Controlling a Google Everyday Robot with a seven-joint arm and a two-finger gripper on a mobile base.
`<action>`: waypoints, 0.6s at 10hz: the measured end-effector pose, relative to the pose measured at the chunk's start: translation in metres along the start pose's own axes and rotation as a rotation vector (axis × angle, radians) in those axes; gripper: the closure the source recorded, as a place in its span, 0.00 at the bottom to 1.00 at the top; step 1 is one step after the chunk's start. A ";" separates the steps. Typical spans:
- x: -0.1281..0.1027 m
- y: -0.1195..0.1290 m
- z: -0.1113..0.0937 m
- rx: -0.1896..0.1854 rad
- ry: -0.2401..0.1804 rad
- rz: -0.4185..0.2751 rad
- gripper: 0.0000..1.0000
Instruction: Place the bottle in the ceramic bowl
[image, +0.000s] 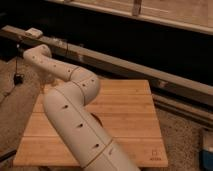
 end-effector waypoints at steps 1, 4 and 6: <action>-0.002 -0.009 -0.002 0.001 -0.002 0.013 0.35; -0.005 -0.033 -0.002 0.008 -0.005 0.045 0.35; -0.004 -0.034 0.009 0.005 0.002 0.051 0.35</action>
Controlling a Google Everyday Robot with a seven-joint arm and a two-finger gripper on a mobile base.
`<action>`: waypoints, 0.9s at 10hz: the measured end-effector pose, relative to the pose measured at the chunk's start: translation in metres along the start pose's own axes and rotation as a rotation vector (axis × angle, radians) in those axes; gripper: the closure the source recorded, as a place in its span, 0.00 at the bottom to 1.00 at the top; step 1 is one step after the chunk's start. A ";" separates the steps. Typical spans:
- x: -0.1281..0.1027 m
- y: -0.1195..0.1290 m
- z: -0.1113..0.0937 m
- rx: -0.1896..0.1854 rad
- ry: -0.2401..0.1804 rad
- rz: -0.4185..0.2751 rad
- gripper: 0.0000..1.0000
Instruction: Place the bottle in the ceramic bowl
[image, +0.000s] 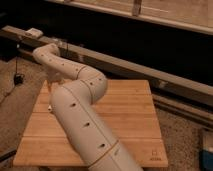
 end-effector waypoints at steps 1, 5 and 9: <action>0.000 0.001 0.006 -0.004 0.005 0.003 0.35; 0.001 0.003 0.020 -0.022 0.023 0.008 0.35; 0.001 0.014 0.022 -0.024 0.029 -0.007 0.35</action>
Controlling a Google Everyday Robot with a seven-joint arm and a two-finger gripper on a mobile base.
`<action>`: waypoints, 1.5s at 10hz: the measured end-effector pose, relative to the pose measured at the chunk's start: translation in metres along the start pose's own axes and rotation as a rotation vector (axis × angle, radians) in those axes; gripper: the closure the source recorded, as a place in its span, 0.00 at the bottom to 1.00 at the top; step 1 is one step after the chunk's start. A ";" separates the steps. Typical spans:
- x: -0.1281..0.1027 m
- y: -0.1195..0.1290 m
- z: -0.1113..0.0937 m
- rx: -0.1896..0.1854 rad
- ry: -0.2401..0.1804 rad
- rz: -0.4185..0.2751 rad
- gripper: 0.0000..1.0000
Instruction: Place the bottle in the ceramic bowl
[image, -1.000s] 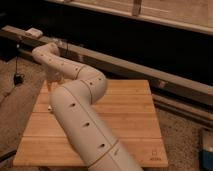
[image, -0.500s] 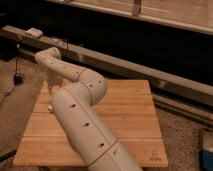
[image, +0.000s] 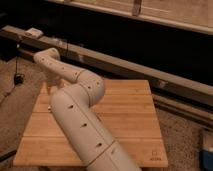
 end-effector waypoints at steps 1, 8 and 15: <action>0.000 0.003 0.000 0.002 0.000 -0.005 0.35; -0.005 0.002 0.016 0.034 0.010 0.004 0.35; 0.001 -0.007 0.030 0.061 0.010 0.012 0.49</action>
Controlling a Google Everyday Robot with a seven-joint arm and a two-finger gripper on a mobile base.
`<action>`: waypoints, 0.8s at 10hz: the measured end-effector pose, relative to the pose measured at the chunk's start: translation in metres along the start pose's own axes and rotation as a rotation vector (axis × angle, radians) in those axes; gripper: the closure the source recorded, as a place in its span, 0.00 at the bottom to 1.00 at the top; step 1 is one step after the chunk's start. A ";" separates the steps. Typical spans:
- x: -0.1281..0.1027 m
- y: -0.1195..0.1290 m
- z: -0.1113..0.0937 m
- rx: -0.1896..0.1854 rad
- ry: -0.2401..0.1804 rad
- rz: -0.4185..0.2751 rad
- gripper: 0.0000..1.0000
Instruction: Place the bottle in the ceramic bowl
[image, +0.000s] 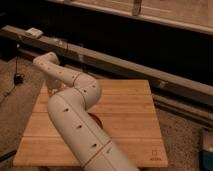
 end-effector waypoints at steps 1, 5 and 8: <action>0.002 -0.003 -0.001 -0.001 -0.004 -0.004 0.59; 0.028 -0.017 -0.028 -0.030 -0.023 -0.047 0.97; 0.076 -0.037 -0.053 -0.029 -0.027 -0.123 1.00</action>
